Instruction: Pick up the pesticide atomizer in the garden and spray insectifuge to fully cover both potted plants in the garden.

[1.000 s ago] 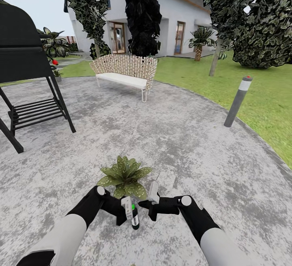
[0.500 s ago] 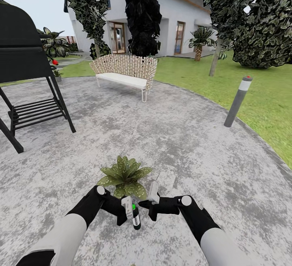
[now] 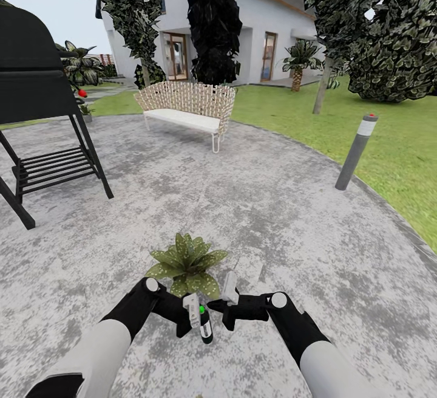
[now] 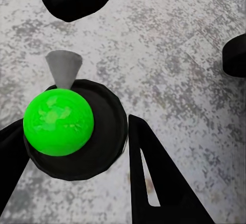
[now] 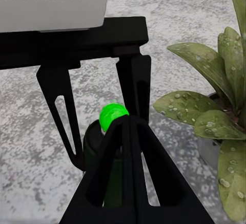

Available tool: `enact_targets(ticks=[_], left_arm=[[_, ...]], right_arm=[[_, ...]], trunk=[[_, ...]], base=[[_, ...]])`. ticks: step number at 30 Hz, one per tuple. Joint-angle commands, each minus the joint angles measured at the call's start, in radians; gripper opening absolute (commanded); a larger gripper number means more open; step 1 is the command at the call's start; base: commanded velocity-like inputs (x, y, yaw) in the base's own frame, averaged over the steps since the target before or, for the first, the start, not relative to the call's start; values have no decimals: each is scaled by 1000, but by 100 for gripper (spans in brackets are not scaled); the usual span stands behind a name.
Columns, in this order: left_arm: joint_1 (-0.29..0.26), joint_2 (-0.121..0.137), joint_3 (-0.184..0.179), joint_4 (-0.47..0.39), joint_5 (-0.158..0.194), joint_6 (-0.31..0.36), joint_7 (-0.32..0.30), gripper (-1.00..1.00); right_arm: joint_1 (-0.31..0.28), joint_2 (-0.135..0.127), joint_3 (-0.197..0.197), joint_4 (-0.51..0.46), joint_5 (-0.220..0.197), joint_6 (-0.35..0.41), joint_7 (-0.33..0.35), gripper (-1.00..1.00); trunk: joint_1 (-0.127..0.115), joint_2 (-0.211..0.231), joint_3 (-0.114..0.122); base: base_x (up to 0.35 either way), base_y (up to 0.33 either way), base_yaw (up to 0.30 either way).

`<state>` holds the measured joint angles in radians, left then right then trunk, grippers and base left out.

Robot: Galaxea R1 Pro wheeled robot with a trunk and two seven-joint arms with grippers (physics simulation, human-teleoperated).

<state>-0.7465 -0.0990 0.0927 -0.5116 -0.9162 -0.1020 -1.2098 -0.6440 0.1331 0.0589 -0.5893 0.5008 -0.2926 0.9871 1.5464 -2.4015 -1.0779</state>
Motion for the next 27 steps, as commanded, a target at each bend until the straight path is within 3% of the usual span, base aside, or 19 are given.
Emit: enact_targets(ticks=[1,13,27], left_arm=[[-1,-2,9,-1,-10,-10,-4,-100],[-1,-3,7,-1,12,-12,-14,-100],[-6,-7,8,-1,16,-10,-22,-100]], right_arm=[[0,0,-1,-1,9,-5,0,-100],[0,0,-1,-1,9,-5,0,-100],[0,0,-1,0,9,-5,1,-100]], trunk=[[0,0,-1],[0,0,-1],[0,0,-1]], base=[[0,0,0],[0,0,0],[0,0,0]])
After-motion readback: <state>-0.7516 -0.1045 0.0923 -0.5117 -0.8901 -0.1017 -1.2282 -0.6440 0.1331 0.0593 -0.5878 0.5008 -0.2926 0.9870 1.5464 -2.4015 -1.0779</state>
